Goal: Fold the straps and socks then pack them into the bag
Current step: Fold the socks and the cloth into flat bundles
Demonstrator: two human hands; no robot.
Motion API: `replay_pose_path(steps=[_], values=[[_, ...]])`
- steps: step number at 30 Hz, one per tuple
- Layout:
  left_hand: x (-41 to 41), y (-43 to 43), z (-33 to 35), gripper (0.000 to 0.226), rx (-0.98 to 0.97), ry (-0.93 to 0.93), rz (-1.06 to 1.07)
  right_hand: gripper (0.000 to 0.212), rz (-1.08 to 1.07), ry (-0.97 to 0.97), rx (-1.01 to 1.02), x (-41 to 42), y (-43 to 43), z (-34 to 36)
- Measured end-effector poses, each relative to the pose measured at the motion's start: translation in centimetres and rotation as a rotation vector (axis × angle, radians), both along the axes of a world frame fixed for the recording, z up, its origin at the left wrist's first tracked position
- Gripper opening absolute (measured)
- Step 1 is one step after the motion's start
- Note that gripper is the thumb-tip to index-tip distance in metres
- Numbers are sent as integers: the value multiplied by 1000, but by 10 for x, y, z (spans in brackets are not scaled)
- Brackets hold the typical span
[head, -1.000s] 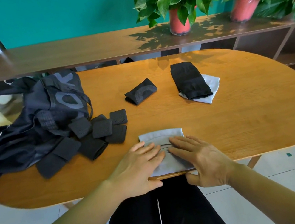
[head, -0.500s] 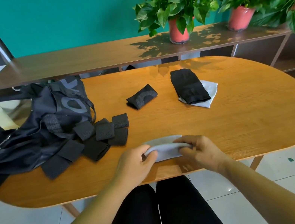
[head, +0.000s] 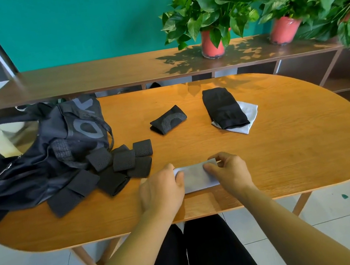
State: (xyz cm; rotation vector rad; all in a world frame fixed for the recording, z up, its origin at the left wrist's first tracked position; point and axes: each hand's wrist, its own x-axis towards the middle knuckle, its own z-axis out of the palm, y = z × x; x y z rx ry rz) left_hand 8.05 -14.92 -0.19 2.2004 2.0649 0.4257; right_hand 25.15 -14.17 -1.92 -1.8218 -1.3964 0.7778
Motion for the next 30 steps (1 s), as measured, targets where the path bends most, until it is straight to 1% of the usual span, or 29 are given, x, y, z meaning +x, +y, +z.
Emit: replay_pose_path(steps=[5, 9, 11, 17, 21, 26, 30], values=[[1, 3, -2, 28, -58, 109, 1, 37, -65, -219, 47, -9, -2, -2], [-1, 6, -7, 28, -46, 109, -9, 38, -77, -414, 117, -18, -3, -5], [-3, 8, -9, 28, -46, 95, -17, 39, -79, -474, 131, -19, -3, -8], [-3, 17, -3, 31, -110, 103, -35, 38, -105, -453, 123, -18, -2, -15], [-1, 22, 1, 35, -178, 122, -16, 35, -156, -308, 91, -16, -3, -14], [3, 27, 0, 39, -271, 109, 44, 35, -143, -424, 63, -21, -1, -15], [4, 28, -1, 34, -216, 142, 43, 33, -119, -530, 33, -23, 1, -9]])
